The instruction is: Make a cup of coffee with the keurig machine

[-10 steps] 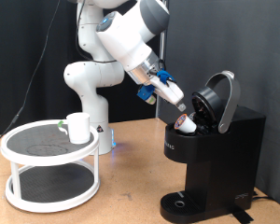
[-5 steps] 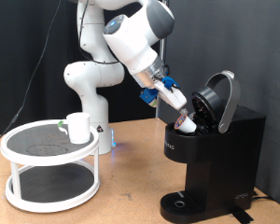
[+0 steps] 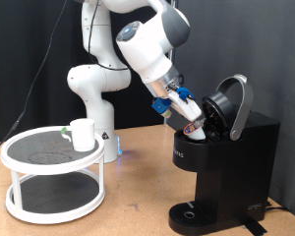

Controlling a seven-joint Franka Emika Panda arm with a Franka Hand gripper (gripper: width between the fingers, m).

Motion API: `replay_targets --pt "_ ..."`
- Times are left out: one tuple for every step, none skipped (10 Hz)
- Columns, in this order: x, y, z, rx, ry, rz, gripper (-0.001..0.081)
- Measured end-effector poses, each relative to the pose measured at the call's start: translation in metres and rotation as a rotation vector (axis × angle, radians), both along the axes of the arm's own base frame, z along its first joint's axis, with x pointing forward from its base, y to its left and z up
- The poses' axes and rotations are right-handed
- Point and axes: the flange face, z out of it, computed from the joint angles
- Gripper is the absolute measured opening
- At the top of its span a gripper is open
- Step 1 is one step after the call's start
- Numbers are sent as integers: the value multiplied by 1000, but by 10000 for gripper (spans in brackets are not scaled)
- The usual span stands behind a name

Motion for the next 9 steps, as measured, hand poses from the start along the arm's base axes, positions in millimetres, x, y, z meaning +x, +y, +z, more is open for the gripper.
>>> replay_targets --pt "1 1 -2 -1 2 -1 734" --pt "1 2 -4 -2 3 -3 734" --pt "2 3 -5 -2 2 -5 734" --pt "2 3 -5 0 2 -6 734" --pt "2 3 -5 2 2 -7 734" --pt "2 3 -5 6 2 -9 734" --pt "1 4 -5 15 4 -6 734" --pt "1 6 -5 30 7 6 734" --pt "-1 9 -4 49 11 27 734"
